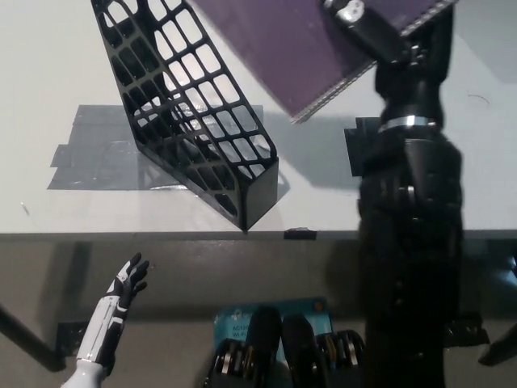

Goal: A person hands a notebook to the robot and the robot grabs it with its right hand and places it in the magazine stand kept in the centre of the desk infront of it.

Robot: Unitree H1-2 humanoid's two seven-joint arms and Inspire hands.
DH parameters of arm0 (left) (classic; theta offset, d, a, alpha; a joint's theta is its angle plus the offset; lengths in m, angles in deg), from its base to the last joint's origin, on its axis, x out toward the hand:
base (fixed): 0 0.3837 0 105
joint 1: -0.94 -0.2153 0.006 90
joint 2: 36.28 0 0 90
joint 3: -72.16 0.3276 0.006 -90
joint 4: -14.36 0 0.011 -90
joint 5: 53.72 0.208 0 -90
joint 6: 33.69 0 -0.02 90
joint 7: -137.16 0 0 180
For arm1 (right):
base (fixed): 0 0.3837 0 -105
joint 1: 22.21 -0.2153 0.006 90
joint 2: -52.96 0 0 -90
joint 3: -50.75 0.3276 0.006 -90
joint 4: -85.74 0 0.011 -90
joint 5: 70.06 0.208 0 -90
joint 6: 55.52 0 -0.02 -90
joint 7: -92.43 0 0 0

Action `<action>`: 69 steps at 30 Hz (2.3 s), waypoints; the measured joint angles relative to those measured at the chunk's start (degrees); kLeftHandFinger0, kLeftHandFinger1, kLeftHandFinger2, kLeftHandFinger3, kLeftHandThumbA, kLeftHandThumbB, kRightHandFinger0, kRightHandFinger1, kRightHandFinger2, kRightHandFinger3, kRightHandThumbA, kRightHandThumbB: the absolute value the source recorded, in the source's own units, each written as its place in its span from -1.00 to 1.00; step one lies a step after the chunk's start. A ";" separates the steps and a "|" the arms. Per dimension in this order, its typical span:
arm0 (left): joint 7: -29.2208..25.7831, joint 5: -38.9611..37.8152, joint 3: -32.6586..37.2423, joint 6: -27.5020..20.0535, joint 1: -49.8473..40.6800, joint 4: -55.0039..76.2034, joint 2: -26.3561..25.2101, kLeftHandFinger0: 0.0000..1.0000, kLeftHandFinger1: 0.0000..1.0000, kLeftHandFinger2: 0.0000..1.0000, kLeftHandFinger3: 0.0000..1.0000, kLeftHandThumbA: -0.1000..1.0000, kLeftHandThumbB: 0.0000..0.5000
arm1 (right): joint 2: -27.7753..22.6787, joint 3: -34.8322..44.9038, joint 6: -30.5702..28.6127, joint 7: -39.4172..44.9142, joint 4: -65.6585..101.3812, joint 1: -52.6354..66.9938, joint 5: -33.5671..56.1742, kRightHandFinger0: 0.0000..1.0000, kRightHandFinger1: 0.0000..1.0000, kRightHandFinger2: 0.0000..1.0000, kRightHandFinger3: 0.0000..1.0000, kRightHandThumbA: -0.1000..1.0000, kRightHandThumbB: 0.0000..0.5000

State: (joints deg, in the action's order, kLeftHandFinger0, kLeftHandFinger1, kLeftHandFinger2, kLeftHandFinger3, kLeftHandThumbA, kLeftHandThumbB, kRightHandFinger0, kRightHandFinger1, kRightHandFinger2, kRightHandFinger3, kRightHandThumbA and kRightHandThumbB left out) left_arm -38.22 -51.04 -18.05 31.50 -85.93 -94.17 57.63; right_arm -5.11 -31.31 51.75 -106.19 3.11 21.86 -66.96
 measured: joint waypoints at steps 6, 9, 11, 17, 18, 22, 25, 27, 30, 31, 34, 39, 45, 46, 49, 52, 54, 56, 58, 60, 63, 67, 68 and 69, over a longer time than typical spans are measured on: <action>0.01 0.12 -0.01 0.00 0.21 0.00 -0.04 0.99 1.00 1.00 1.00 1.00 1.00 | 1.50 -0.63 -2.29 -1.58 -3.63 -0.22 -1.69 -1.00 -1.00 -1.00 -1.00 0.58 -1.00; 0.01 0.15 -0.01 0.00 0.45 0.00 -0.05 1.00 1.00 1.00 1.00 1.00 1.00 | 1.75 -1.18 -3.22 -2.58 -5.09 -0.61 -3.02 -1.00 -1.00 -1.00 -1.00 0.58 -1.00; 0.01 0.18 -0.01 0.00 0.62 0.00 -0.05 1.00 1.00 1.00 1.00 1.00 1.00 | 1.89 -1.43 -3.68 -3.08 -5.60 -0.65 -3.62 -1.00 -1.00 -1.00 -1.00 0.58 -1.00; 0.00 0.46 0.01 0.00 0.86 0.01 -0.18 0.99 1.00 1.00 1.00 1.00 1.00 | 2.05 -2.21 -4.14 -3.62 -5.69 -0.66 -4.02 -1.00 -1.00 -1.00 -1.00 0.58 -1.00; 0.00 0.51 0.00 0.00 0.87 0.01 -0.21 0.99 1.00 1.00 1.00 1.00 1.00 | 2.05 -2.35 -4.15 -3.64 -5.66 -0.66 -4.02 -1.00 -1.00 -1.00 -1.00 0.57 -1.00; 0.00 0.65 -0.01 0.00 0.87 0.01 -0.29 1.00 1.00 1.00 1.00 1.00 1.00 | 2.20 -2.77 -4.17 -3.99 -4.60 -0.66 -3.95 -1.00 -1.00 -1.00 -1.00 0.54 -1.00; 0.00 0.91 -0.01 0.00 0.86 0.02 -0.34 1.00 1.00 1.00 1.00 1.00 1.00 | 2.26 -3.47 -4.17 -4.22 -1.53 -0.66 -3.93 -1.00 -1.00 -1.00 -1.00 0.52 -1.00; 0.00 1.05 -0.01 0.00 0.68 0.20 -0.34 1.00 1.00 1.00 1.00 1.00 1.00 | 2.29 -4.12 -4.17 -4.35 1.33 -0.66 -3.92 -1.00 -1.00 -1.00 -1.00 0.55 -1.00; 0.00 1.22 0.00 0.00 0.22 0.36 -0.34 1.00 1.00 1.00 1.00 1.00 1.00 | 2.30 -5.16 -4.15 -4.69 4.51 -0.66 -3.91 -1.00 -1.00 -1.00 -1.00 0.58 -1.00; -0.01 1.24 0.00 0.00 0.15 0.36 -0.34 1.00 1.00 1.00 1.00 1.00 1.00 | 2.30 -5.39 -4.10 -4.73 5.24 -0.66 -3.92 -1.00 -1.00 -1.00 -1.00 0.58 -1.00; -0.01 1.30 0.02 0.00 -0.21 0.35 -0.34 0.99 1.00 1.00 1.00 1.00 1.00 | 2.37 -6.71 -3.91 -5.03 9.63 -0.66 -3.92 -1.00 -1.00 -1.00 -1.00 0.57 -1.00; 0.00 1.41 0.07 0.00 0.16 0.29 -0.34 1.00 1.00 1.00 1.00 1.00 1.00 | 2.41 -7.29 -3.84 -5.12 11.54 -0.73 -3.94 -1.00 -1.00 -1.00 -1.00 0.56 -1.00; 0.01 1.78 0.07 0.00 0.36 0.29 -0.36 1.00 1.00 1.00 1.00 1.00 1.00 | 2.42 -8.59 -3.82 -5.20 11.53 -0.72 -4.24 -1.00 -1.00 -1.00 -1.00 0.56 -1.00; 0.01 1.80 0.07 0.00 0.37 0.29 -0.37 1.00 1.00 1.00 1.00 1.00 1.00 | 2.42 -8.67 -3.82 -5.20 11.51 -0.72 -4.25 -1.00 -1.00 -1.00 -1.00 0.58 -1.00; 0.01 2.04 0.07 -0.01 0.52 0.27 -0.44 1.00 1.00 1.00 1.00 1.00 1.00 | 2.44 -9.69 -3.83 -5.32 10.86 -0.67 -4.46 -1.00 -1.00 -1.00 -1.00 0.61 -1.00; 0.01 2.11 0.07 -0.01 0.83 0.23 -0.44 1.00 1.00 1.00 1.00 1.00 1.00 | 2.46 -10.38 -3.86 -5.50 9.41 -0.58 -4.77 -1.00 -1.00 -1.00 -1.00 0.63 -1.00; 0.01 2.15 0.07 -0.01 0.95 0.22 -0.44 1.00 1.00 1.00 1.00 1.00 1.00 | 2.46 -10.74 -3.89 -5.62 8.49 -0.48 -4.89 -1.00 -1.00 -1.00 -1.00 0.63 -1.00; 0.02 2.31 0.07 0.00 1.16 0.22 -0.45 1.00 1.00 1.00 1.00 1.00 1.00 | 2.46 -11.32 -3.90 -6.02 6.67 -0.26 -4.96 -1.00 -1.00 -1.00 -1.00 0.59 -1.00; 0.02 2.42 0.07 0.00 1.23 0.23 -0.47 1.00 1.00 1.00 1.00 1.00 1.00 | 2.46 -11.66 -3.92 -6.25 5.43 -0.04 -4.95 -1.00 -1.00 -1.00 -1.00 0.59 -1.00; 0.02 2.51 0.07 0.00 1.27 0.22 -0.50 1.00 1.00 1.00 1.00 1.00 1.00 | 2.46 -11.92 -3.96 -6.45 4.42 0.19 -4.95 -1.00 -1.00 -1.00 -1.00 0.59 -1.00; 0.02 2.68 0.08 0.01 1.36 0.23 -0.56 1.00 1.00 1.00 1.00 1.00 1.00 | 2.46 -12.25 -4.01 -6.89 2.70 0.37 -4.93 -1.00 -1.00 -1.00 -1.00 0.62 -1.00; 0.03 2.81 0.07 0.01 1.62 0.23 -0.74 1.00 1.00 1.00 1.00 1.00 1.00 | 2.46 -12.53 -4.09 -7.58 0.87 0.42 -4.88 -1.00 -1.00 -1.00 -1.00 0.63 -1.00; 0.03 2.82 0.07 0.01 1.66 0.23 -0.77 1.00 1.00 1.00 1.00 1.00 1.00 | 2.46 -12.54 -4.10 -7.67 0.65 0.43 -4.87 -1.00 -1.00 -1.00 -1.00 0.63 -1.00; 0.03 2.82 0.07 0.01 1.66 0.23 -0.77 1.00 1.00 1.00 1.00 1.00 1.00 | 2.46 -12.54 -4.10 -7.67 0.65 0.43 -4.87 -1.00 -1.00 -1.00 -1.00 0.63 -1.00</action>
State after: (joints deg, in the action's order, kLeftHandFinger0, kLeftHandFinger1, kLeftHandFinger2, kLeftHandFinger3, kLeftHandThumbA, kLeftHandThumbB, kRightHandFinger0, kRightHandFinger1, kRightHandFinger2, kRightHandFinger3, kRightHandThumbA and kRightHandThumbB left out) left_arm -38.19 -48.22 -17.98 31.50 -84.27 -93.94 56.86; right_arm -2.65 -43.84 47.65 -113.86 3.76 22.29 -71.83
